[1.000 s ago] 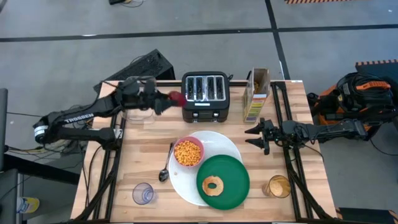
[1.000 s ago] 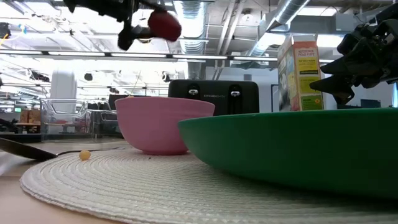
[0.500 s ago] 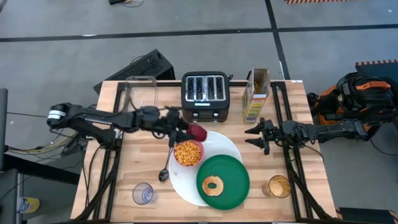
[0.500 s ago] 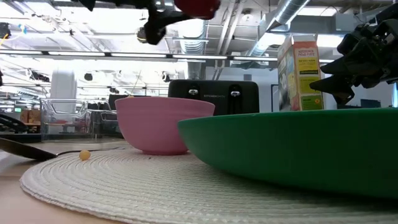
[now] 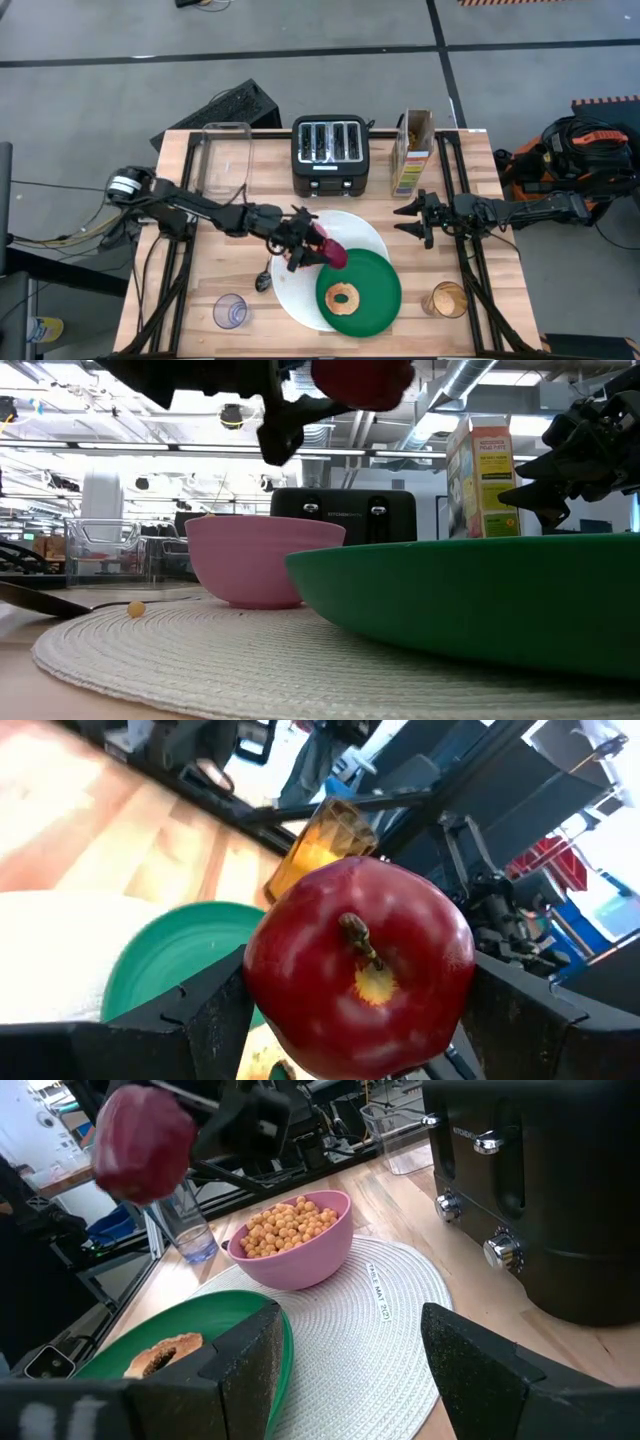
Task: Arrange a breakfast setting
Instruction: Put the apple on the green plate on the top right of the toasted bread
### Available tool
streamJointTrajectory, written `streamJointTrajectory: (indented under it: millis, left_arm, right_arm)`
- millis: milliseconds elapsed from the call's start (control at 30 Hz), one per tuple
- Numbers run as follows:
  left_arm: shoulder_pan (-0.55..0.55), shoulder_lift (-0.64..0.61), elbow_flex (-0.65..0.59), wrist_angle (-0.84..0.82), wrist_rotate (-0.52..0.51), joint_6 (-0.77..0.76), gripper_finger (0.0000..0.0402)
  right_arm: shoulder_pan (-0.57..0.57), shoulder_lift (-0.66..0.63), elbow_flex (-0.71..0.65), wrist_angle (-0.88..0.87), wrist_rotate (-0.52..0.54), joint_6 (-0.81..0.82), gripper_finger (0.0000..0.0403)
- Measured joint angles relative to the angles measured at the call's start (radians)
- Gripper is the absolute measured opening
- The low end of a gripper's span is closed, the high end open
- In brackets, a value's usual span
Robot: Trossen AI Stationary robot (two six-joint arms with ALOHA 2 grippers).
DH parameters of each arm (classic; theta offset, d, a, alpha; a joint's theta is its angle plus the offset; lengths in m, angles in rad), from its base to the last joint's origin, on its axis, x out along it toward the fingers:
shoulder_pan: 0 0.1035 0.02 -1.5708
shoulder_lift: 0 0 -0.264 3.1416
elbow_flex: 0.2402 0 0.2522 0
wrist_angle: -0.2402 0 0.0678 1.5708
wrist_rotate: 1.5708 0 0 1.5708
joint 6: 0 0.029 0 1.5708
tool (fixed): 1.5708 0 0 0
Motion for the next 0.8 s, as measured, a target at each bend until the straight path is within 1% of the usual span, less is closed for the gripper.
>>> streamJointTrajectory:
  millis: [133, 300, 500, 600, 800]
  left_arm:
    - [-0.011, 0.076, 0.052, -0.008, 0.004, -0.009, 0.0285]
    - [-0.012, 0.176, 0.159, -0.030, 0.049, 0.012, 0.0285]
    - [-0.011, 0.268, 0.271, -0.129, 0.055, 0.046, 0.0285]
    - [-0.007, 0.319, 0.309, -0.137, 0.065, 0.048, 0.0286]
    - [0.015, 0.418, 0.367, -0.143, 0.156, 0.020, 0.0291]
  right_arm:
    - [0.000, 0.000, 0.000, 0.000, 0.000, 0.000, 0.0260]
    - [0.000, 0.000, 0.000, 0.000, 0.000, 0.000, 0.0260]
    - [0.000, 0.000, 0.000, 0.000, 0.000, 0.000, 0.0260]
    - [0.000, 0.000, 0.000, 0.000, 0.000, 0.000, 0.0260]
    - [0.000, 0.000, 0.000, 0.000, 0.000, 0.000, 0.0260]
